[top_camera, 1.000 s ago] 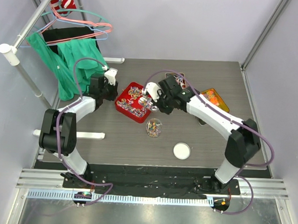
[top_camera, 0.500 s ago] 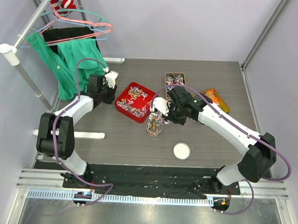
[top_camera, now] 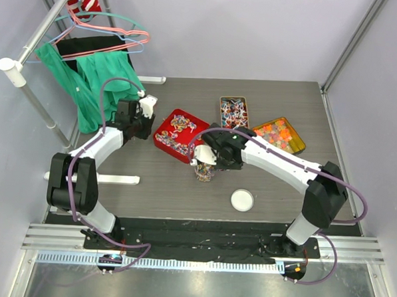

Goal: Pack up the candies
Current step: Place the fake candies in the packing bottle, then adjust the spatula at the center of the board.

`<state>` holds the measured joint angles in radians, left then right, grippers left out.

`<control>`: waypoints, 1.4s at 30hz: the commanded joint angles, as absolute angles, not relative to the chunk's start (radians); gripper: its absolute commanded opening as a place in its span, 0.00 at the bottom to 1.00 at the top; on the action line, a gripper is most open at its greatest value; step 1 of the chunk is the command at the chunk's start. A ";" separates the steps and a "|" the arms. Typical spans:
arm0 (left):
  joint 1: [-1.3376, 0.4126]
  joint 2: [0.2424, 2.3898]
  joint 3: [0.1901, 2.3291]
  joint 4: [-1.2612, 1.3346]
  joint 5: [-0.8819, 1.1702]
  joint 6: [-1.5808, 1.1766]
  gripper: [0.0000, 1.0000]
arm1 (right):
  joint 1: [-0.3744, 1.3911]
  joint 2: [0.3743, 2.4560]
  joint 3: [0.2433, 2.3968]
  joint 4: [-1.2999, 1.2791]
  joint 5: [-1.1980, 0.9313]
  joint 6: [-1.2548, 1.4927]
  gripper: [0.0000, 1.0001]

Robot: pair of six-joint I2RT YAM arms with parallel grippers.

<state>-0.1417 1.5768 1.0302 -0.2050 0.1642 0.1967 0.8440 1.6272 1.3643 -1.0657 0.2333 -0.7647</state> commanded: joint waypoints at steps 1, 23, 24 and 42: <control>-0.135 1.528 1.045 -0.193 0.158 0.212 0.34 | 0.885 1.661 1.457 -1.132 0.373 -0.805 0.01; -0.135 1.525 1.039 -0.169 0.163 0.186 0.34 | 0.988 1.733 1.506 -1.224 0.571 -0.923 0.01; -0.135 1.522 1.034 -0.163 0.167 0.186 0.34 | 0.986 1.733 1.511 -1.223 0.574 -0.923 0.01; -0.163 1.716 1.150 -0.092 0.149 0.169 0.48 | 0.839 1.744 1.732 -1.008 0.489 -0.910 0.01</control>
